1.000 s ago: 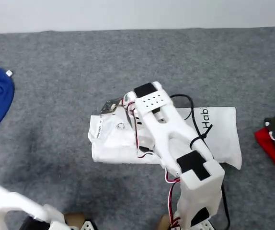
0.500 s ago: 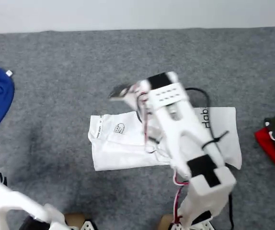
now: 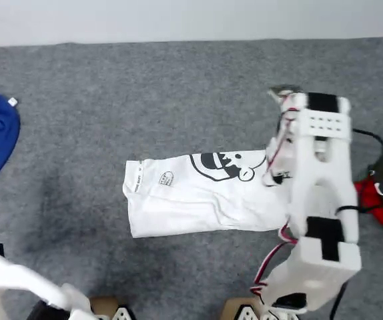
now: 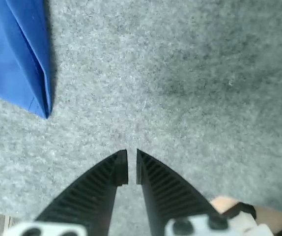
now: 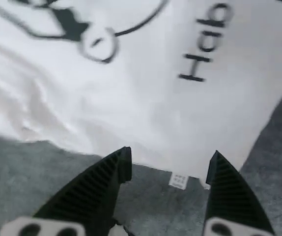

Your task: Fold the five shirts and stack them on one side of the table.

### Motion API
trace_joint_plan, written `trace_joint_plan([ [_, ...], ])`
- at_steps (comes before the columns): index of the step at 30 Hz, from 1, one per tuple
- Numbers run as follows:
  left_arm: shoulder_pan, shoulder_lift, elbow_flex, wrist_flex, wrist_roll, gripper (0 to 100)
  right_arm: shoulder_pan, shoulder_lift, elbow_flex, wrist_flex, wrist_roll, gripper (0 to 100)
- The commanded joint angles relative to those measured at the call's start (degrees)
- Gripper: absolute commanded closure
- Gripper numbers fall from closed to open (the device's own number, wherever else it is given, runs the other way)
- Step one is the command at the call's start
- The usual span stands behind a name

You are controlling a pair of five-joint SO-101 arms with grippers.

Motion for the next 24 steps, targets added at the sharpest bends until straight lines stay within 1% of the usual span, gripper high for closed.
trace_joint_plan([
  [1, 1.76, -1.85, -2.24, 1.85, -0.35, 96, 5.23, 1.19, -2.55, -3.82, -1.14, 73.9],
  [3, 3.87, -1.85, -2.15, 2.90, -0.35, 96, 7.34, 3.30, -2.55, -5.67, -1.14, 73.9],
  [5, 7.47, -1.76, -2.15, 3.87, -0.26, 96, 9.36, 5.76, -2.55, -7.16, -1.14, 73.9],
  [7, 11.78, -1.76, -1.45, 3.69, 0.26, 96, 11.12, 8.22, -2.55, -8.75, -1.14, 73.9],
  [10, 20.22, -1.41, -0.13, 2.55, 3.96, 96, 13.23, 10.86, -2.55, -11.03, -1.23, 73.9],
  [14, 31.82, -1.41, 4.70, -4.13, 10.02, 96, 13.85, 12.62, -2.55, -12.70, -1.23, 73.9],
  [18, 41.67, -1.58, 12.00, -13.01, 16.62, 96, 13.67, 13.23, -2.55, -14.99, -1.23, 73.9],
  [21, 47.38, -1.67, 16.13, -18.20, 22.68, 96, 13.49, 13.32, -2.55, -16.31, -1.23, 73.9],
  [24, 50.81, -1.49, 18.68, -22.42, 28.66, 96, 13.49, 13.41, -2.55, -17.19, -1.23, 73.9],
])
